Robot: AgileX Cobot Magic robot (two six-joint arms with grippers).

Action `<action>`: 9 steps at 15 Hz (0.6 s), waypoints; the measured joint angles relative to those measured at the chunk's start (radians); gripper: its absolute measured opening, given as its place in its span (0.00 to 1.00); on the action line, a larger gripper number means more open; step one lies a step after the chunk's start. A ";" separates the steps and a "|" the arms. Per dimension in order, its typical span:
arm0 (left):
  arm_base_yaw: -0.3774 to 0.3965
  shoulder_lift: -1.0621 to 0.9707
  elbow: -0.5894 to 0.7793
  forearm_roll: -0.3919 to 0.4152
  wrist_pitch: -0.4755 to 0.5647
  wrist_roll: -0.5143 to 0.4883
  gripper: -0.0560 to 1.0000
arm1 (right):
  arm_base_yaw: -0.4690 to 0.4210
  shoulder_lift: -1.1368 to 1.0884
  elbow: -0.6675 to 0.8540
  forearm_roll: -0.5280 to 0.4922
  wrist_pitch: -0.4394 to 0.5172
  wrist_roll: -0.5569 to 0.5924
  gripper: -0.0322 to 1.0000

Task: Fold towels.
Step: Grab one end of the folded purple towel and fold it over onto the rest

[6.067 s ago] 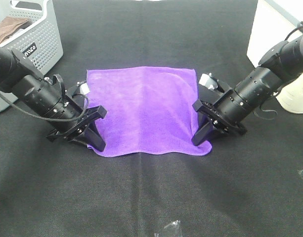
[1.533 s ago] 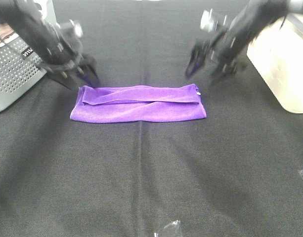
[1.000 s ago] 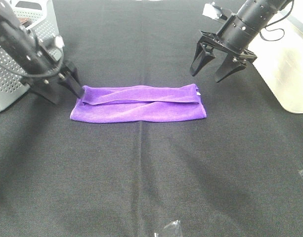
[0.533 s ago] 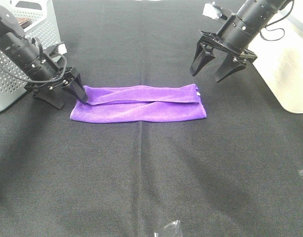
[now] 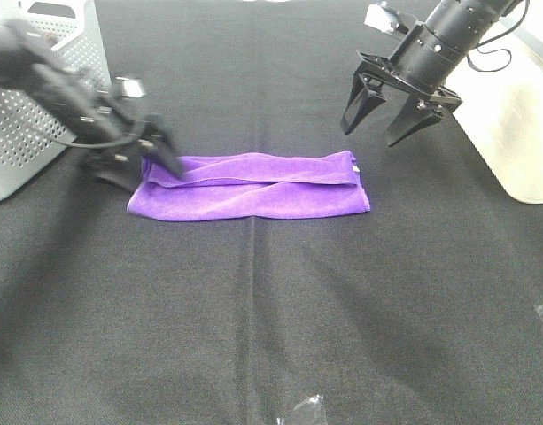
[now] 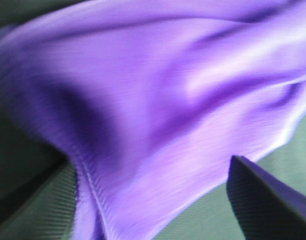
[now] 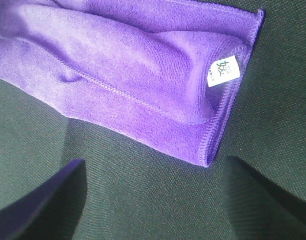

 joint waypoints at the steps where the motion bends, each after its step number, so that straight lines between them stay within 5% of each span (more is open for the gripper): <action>1: -0.024 0.005 -0.007 -0.004 -0.001 0.000 0.75 | 0.000 0.000 0.000 0.000 0.000 0.001 0.72; 2: -0.041 0.007 -0.009 -0.004 -0.006 -0.002 0.74 | 0.000 0.000 0.000 0.000 0.000 0.001 0.72; 4: -0.053 0.015 -0.009 -0.002 -0.027 -0.023 0.55 | 0.000 0.000 0.000 0.000 0.000 0.001 0.72; 7: -0.053 0.024 -0.009 0.042 -0.041 -0.033 0.16 | 0.000 0.000 0.000 0.000 0.000 0.001 0.72; 9: -0.055 0.020 -0.009 0.064 -0.041 -0.033 0.09 | 0.000 0.000 0.000 0.000 0.000 0.001 0.72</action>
